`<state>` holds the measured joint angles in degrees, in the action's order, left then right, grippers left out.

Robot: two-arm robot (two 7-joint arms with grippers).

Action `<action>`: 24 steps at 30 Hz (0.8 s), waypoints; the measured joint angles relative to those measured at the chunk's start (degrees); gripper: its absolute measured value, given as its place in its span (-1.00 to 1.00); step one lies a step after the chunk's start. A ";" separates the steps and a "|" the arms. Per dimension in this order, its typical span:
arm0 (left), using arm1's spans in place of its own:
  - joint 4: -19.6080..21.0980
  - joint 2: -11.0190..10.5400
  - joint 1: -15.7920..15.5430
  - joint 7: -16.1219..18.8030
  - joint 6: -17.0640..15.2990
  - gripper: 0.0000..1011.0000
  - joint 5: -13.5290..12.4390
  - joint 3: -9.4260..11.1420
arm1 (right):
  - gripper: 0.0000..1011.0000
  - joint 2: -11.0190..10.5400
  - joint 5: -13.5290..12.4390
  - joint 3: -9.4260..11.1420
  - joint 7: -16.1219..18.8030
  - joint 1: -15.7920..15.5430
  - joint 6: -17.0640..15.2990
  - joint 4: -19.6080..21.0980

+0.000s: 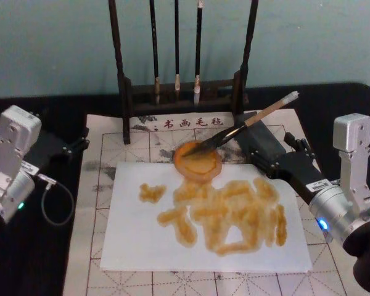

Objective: Pick up the brush from the inkstone, write on the paper, then place the brush back to its original position.

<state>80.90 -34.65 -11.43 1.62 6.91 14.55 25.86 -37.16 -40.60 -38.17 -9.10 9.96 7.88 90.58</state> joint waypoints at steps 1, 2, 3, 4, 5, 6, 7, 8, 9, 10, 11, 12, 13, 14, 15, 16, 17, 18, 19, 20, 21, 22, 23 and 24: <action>0.00 0.00 0.00 0.00 0.00 0.98 0.00 0.00 | 0.98 0.00 0.00 0.00 0.00 0.00 0.00 0.00; 0.00 0.00 0.00 0.00 0.00 0.98 0.00 0.00 | 0.98 0.00 0.00 0.00 0.00 0.00 0.00 0.00; 0.00 0.00 0.00 0.00 0.00 0.98 0.00 0.00 | 0.98 0.00 0.00 0.00 0.00 0.00 0.00 0.00; 0.00 0.00 0.00 0.00 0.00 0.98 0.00 0.00 | 0.98 0.00 0.01 0.00 0.00 0.00 0.00 0.00; 0.00 0.00 0.00 0.00 0.00 0.98 0.00 0.00 | 0.98 0.00 0.01 0.00 0.00 0.00 0.00 0.00; 0.00 0.00 0.00 0.00 0.00 0.98 0.00 0.00 | 0.98 0.00 0.01 0.00 0.00 0.00 0.01 0.00; 0.00 0.00 0.00 0.00 0.00 0.98 0.00 0.00 | 0.98 0.00 0.01 0.00 0.00 0.00 0.00 0.00; 0.00 0.00 0.00 0.00 0.00 0.98 0.00 0.00 | 0.98 0.00 0.02 0.00 0.00 0.00 0.00 0.00; 0.00 0.00 0.00 0.00 0.00 0.98 0.00 0.00 | 0.98 0.00 0.02 0.00 0.00 0.00 0.00 0.00; 0.00 0.00 0.00 0.00 0.00 0.98 0.00 0.00 | 0.98 0.00 0.02 0.00 0.00 0.00 0.00 0.00; 0.00 0.00 0.00 0.00 0.00 0.98 0.00 0.00 | 0.98 0.00 0.02 0.00 0.00 0.00 0.00 0.00; 0.00 0.00 0.00 0.00 0.00 0.98 0.00 0.00 | 0.98 0.00 0.02 0.00 0.00 0.00 0.00 0.00; 0.00 0.00 0.00 0.00 0.00 0.98 0.00 0.00 | 0.98 0.00 0.02 0.00 0.00 0.00 0.00 0.00; 0.00 0.00 0.00 0.00 0.00 0.98 0.00 0.00 | 0.98 0.00 0.02 0.00 0.00 0.00 0.00 0.00; 0.00 0.00 0.00 0.00 0.00 0.98 0.00 0.00 | 0.98 0.00 0.02 0.00 0.00 0.00 0.00 0.00; 0.00 0.00 0.00 0.00 0.00 0.98 0.00 0.00 | 0.98 0.00 0.02 0.00 0.00 0.00 0.00 0.00; 0.00 0.00 0.00 0.00 0.00 0.98 0.00 0.00 | 0.98 0.00 0.02 0.00 0.00 0.00 0.01 0.00; 0.00 0.00 0.00 0.00 0.00 0.98 0.00 0.00 | 0.98 0.00 0.02 0.00 0.00 0.00 0.00 0.00; 0.00 0.00 0.00 0.00 0.00 0.98 0.00 0.00 | 0.98 0.00 0.02 0.00 0.00 0.00 0.00 0.00; 0.00 0.00 0.00 0.00 0.00 0.98 0.00 0.00 | 0.98 0.00 0.02 0.00 0.00 0.00 0.00 0.00; 0.00 0.00 0.00 0.00 0.00 0.98 0.00 0.00 | 0.98 0.00 0.02 0.00 0.00 0.00 0.00 0.00; 0.00 0.00 0.00 0.00 0.00 0.98 0.00 0.00 | 0.98 0.00 0.02 0.00 0.00 0.00 0.01 0.00; 0.00 0.00 0.00 0.00 0.00 0.98 0.00 0.00 | 0.98 0.00 0.02 0.00 0.00 0.00 0.00 0.00; 0.00 0.00 0.00 0.00 0.00 0.98 0.00 0.00 | 0.98 0.00 0.02 0.00 0.00 0.00 0.00 0.00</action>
<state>80.90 -34.65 -11.43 1.62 6.91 14.55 25.86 -37.17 -40.58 -38.17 -9.11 9.96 7.89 90.58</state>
